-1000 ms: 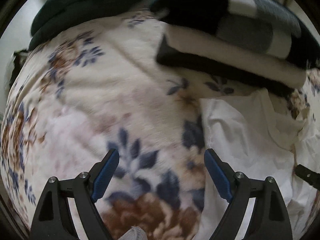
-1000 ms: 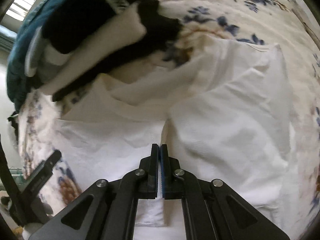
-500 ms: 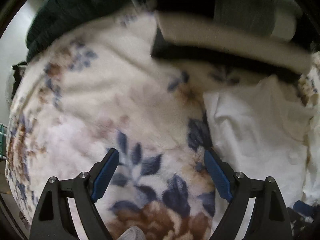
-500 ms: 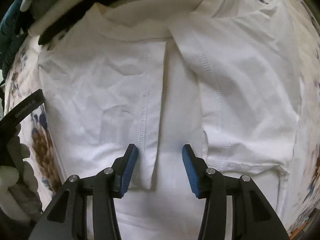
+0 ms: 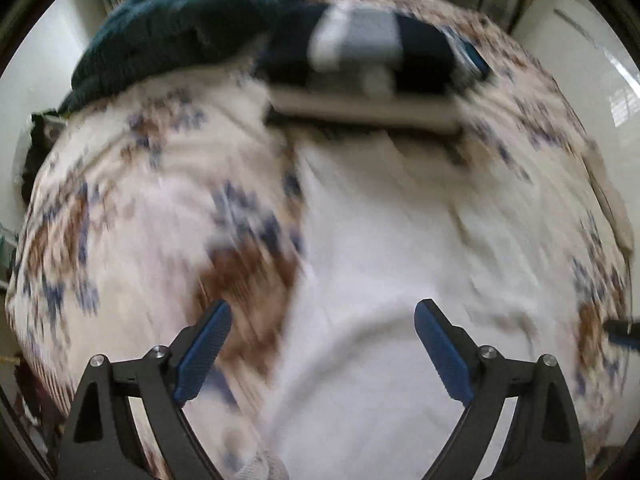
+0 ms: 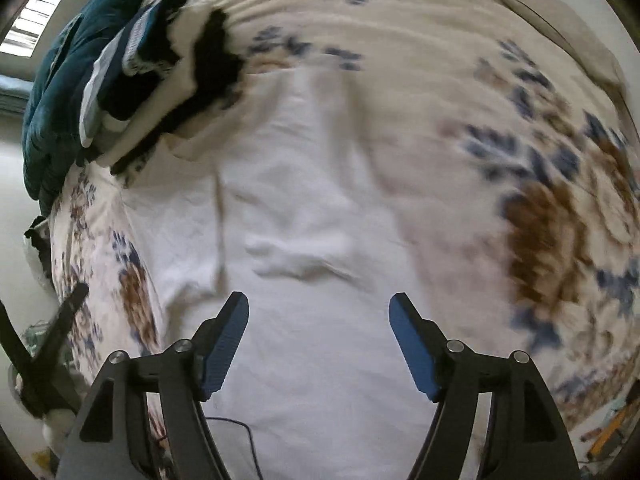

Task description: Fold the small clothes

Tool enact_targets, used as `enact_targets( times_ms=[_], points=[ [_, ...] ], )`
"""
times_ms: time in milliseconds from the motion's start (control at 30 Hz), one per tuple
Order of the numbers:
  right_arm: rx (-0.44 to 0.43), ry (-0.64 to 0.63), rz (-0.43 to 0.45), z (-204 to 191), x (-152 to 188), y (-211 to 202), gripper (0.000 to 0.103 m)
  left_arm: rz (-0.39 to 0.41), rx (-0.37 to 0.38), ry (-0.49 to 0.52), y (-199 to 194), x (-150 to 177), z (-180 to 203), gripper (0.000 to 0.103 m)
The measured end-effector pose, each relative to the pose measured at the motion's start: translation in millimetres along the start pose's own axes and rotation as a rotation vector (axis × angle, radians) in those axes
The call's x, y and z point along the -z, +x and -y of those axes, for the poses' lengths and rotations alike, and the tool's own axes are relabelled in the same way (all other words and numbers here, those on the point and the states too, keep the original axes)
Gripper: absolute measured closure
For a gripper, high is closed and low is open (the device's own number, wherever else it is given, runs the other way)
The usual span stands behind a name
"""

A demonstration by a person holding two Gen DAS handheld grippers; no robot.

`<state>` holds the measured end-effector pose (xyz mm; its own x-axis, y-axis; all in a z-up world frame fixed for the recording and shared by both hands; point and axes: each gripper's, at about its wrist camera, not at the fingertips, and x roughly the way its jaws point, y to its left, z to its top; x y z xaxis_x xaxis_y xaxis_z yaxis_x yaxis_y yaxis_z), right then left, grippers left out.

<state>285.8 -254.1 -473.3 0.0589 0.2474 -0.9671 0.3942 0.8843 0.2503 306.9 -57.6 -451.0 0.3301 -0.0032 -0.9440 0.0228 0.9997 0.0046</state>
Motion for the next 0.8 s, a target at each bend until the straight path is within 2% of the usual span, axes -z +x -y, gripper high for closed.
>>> enact_targets(
  times_ms=[67, 167, 267, 400, 467, 500, 533, 567, 600, 633, 700, 800],
  points=[
    [0.011, -0.005, -0.028, 33, 11, -10, 0.028, -0.069, 0.007, 0.007, -4, 36, 30, 0.01],
    [0.043, -0.035, -0.095, 92, 26, -28, 0.028, -0.211, 0.072, 0.008, -3, 97, 95, 0.01],
    [0.093, -0.076, -0.141, 148, 37, -44, 0.028, -0.313, 0.131, 0.019, 2, 145, 157, 0.01],
    [0.159, -0.089, -0.173, 206, 40, -50, 0.028, -0.455, 0.252, 0.017, 21, 202, 238, 0.01],
    [0.171, -0.091, -0.179, 227, 34, -49, 0.028, -0.507, 0.291, 0.007, 34, 222, 270, 0.01],
    [0.175, -0.096, -0.18, 232, 30, -47, 0.028, -0.523, 0.288, 0.008, 42, 230, 281, 0.01],
    [0.178, -0.103, -0.177, 234, 26, -45, 0.028, -0.541, 0.288, 0.015, 52, 240, 293, 0.018],
    [0.174, -0.119, -0.169, 236, 20, -42, 0.028, -0.556, 0.268, 0.038, 65, 252, 306, 0.032],
    [0.17, -0.129, -0.164, 236, 14, -39, 0.028, -0.569, 0.228, 0.059, 74, 259, 312, 0.071],
    [0.163, -0.135, -0.161, 234, 10, -36, 0.028, -0.565, 0.179, 0.075, 78, 263, 315, 0.088],
    [0.129, -0.15, -0.158, 224, -5, -27, 0.028, -0.512, 0.206, 0.022, 72, 261, 302, 0.102],
    [0.051, -0.189, -0.149, 200, -30, -11, 0.028, -0.437, 0.21, -0.021, 51, 253, 276, 0.103]
  ],
)
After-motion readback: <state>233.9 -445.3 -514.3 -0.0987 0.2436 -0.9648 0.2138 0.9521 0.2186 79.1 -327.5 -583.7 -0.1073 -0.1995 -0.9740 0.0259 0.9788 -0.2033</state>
